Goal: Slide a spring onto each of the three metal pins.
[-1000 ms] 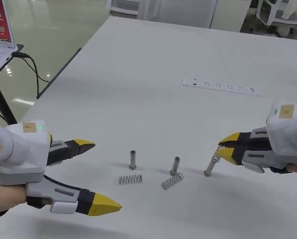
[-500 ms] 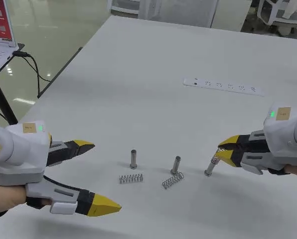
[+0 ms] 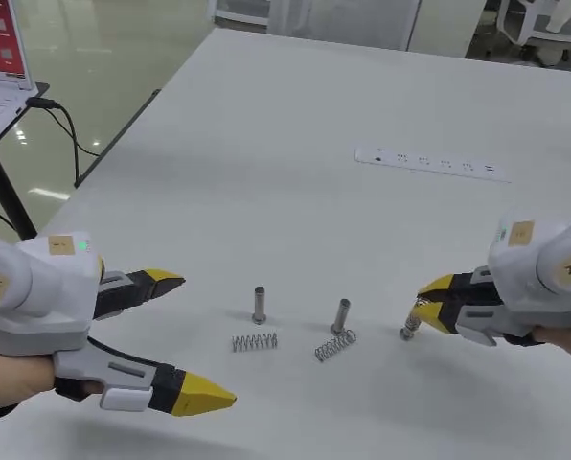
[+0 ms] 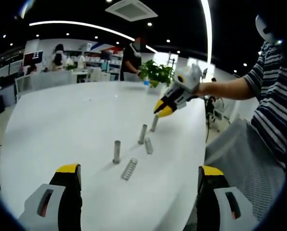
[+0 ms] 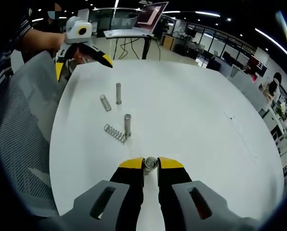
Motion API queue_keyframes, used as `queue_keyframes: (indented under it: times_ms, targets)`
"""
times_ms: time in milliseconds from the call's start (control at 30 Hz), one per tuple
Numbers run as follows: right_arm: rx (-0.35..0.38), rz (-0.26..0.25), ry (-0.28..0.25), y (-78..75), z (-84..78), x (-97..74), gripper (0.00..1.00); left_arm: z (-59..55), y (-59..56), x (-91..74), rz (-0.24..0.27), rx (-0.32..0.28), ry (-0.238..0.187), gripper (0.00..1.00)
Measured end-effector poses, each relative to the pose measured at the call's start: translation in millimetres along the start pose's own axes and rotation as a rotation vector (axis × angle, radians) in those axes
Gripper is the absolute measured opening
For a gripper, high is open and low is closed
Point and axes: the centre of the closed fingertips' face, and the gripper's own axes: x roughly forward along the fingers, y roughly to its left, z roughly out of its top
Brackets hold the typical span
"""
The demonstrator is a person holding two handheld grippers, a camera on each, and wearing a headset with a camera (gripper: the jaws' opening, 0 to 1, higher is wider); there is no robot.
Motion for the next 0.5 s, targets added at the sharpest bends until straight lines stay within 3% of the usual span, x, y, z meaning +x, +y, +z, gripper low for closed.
queue_keyframes:
  times_ms: [233, 500]
  targets:
    - [0.018, 0.003, 0.028, 1.6, -17.3, 1.8, 0.07, -0.8, 0.9, -0.9, 0.003, -0.001, 0.003, 0.98]
    - [0.06, -0.004, 0.015, 2.2, -19.9, 2.8, 0.08, 1.5, 0.8, 0.7, -0.001, 0.002, 0.004, 0.98]
